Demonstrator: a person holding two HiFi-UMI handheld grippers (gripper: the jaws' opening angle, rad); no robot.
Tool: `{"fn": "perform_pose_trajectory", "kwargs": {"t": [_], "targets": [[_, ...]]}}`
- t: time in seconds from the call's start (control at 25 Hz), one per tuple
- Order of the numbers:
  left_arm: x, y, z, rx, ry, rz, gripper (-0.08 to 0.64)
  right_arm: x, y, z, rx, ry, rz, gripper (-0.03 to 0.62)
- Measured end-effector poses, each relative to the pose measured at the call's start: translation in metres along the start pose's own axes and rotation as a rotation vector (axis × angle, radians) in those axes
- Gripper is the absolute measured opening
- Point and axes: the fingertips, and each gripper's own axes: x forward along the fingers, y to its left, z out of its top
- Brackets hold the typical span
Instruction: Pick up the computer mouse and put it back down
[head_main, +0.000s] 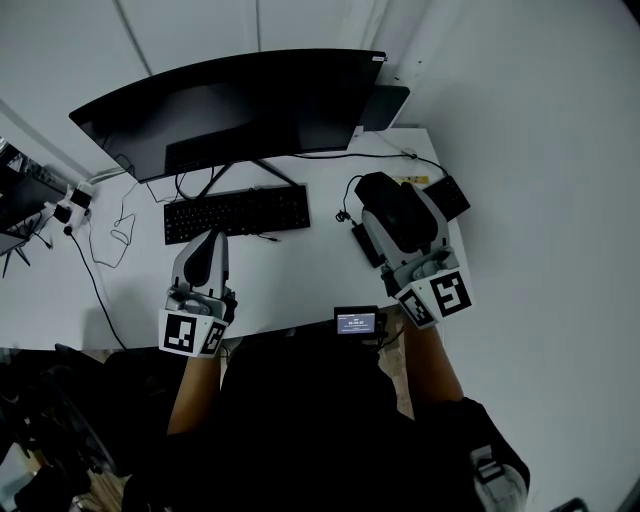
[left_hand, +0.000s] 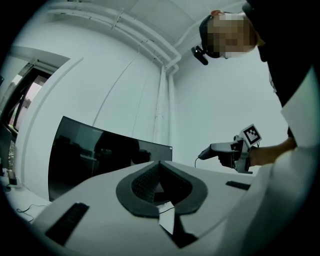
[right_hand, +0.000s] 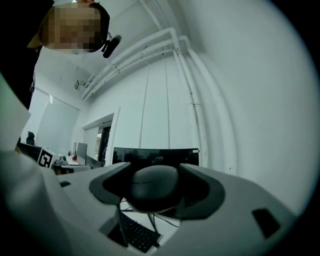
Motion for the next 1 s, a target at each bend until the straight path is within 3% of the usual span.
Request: {"fn": "perform_pose_trajectory", "kwargs": {"t": [1.0], "targets": [[-0.007,0.007,-0.008,0.005,0.04,0.015,-0.005,0.013,-0.003,-0.024,0.03,0.021,-0.003,0.305]]}}
